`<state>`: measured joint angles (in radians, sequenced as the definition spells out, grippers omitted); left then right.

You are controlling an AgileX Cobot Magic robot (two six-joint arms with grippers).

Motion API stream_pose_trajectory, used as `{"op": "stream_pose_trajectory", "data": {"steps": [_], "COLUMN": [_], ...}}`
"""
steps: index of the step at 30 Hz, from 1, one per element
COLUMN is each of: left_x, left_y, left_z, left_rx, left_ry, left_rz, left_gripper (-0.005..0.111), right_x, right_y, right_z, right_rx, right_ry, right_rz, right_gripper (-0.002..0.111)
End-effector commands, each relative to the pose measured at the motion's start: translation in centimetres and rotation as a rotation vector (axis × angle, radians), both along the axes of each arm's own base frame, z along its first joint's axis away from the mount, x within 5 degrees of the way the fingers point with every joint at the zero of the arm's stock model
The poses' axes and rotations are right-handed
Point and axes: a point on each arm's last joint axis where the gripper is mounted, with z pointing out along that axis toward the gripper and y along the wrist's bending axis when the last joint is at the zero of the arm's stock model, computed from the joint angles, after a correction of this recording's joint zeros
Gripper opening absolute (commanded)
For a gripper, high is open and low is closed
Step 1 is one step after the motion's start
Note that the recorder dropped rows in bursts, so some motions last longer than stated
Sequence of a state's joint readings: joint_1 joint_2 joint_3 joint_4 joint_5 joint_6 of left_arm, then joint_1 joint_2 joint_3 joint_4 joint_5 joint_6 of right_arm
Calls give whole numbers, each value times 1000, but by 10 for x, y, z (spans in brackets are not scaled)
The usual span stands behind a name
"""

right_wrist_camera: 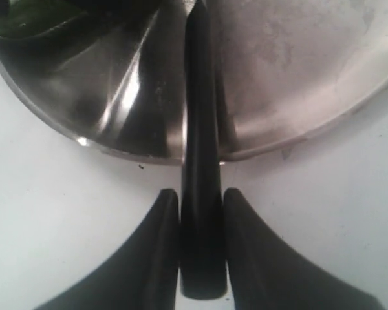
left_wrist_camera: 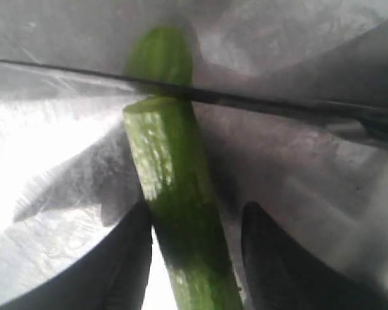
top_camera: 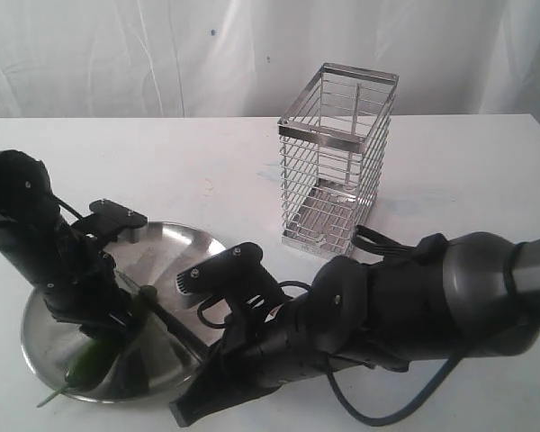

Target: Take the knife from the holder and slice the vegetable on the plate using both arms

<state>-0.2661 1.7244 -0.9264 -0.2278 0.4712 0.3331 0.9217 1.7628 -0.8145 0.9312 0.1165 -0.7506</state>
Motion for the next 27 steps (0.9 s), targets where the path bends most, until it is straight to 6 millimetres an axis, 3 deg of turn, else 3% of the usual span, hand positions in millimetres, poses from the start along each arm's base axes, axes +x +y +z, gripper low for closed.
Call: {"op": "stream_pose_trajectory", "data": {"steps": [1, 8, 12, 19, 27], "left_x": [2, 1, -1, -5, -12], "left_y": [-3, -1, 1, 2, 4], "left_z": [21, 52, 58, 52, 28], "left_rx": [-8, -4, 1, 0, 13], "left_ry": [-7, -78, -94, -74, -5], "left_rz": [-31, -59, -46, -31, -9], "left_gripper": [48, 48, 48, 48, 48], "right_x": [7, 11, 11, 17, 23], "right_y": [-7, -12, -10, -2, -6], "right_z": [0, -1, 1, 12, 15], "right_rx": [-14, -36, -37, -37, -135], "right_ry": [1, 9, 11, -7, -28], "right_rz": [7, 32, 54, 81, 92], "right_gripper": [0, 0, 0, 0, 0]}}
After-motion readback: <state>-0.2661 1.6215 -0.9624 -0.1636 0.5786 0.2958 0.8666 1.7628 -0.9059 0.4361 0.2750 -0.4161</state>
